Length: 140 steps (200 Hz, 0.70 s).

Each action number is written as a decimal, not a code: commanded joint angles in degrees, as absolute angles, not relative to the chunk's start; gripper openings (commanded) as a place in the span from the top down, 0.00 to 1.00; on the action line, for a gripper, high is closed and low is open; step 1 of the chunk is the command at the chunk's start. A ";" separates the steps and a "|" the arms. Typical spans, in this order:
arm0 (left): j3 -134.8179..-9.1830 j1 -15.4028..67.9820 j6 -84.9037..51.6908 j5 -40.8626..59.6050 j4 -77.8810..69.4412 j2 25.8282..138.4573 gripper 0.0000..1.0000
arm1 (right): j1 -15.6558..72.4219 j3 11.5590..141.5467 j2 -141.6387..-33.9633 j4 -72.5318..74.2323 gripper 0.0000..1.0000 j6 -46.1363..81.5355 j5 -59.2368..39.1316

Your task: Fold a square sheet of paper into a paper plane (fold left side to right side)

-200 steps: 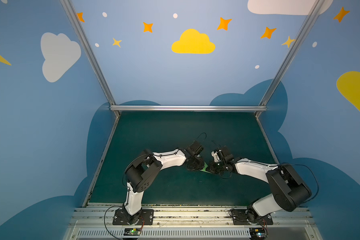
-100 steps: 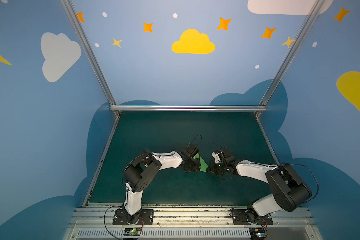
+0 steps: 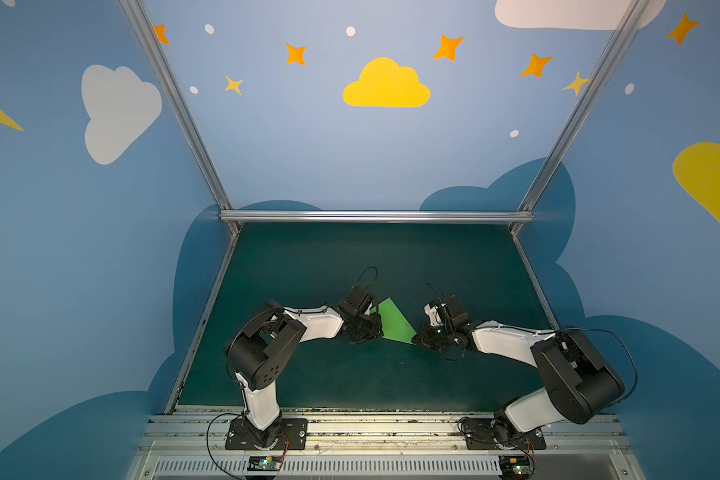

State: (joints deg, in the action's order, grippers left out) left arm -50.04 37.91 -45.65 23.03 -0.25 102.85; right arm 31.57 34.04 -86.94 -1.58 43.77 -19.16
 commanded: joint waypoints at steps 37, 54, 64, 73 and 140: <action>-46.07 36.62 -40.91 14.59 12.44 98.78 0.96 | 31.47 31.60 -89.29 -3.15 1.00 43.86 -16.31; -49.54 37.58 -38.85 13.68 15.17 96.67 0.96 | 31.49 31.59 -89.64 -2.94 1.00 43.86 -16.35; -51.72 37.97 -38.56 14.62 15.55 96.18 0.96 | 31.47 31.51 -89.70 -2.97 1.00 43.86 -16.26; -53.68 38.68 -38.53 15.34 15.47 96.10 0.96 | 31.40 31.43 -89.65 -2.98 1.00 43.85 -16.22; -67.40 44.31 -38.85 17.93 14.09 104.35 0.96 | 31.28 31.46 -90.04 -3.12 1.00 43.60 -16.43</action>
State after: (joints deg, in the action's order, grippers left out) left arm -64.77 43.48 -39.59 16.69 13.06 100.03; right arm 31.27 33.52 -86.91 -0.71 43.75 -19.68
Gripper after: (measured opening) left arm 0.047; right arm 0.047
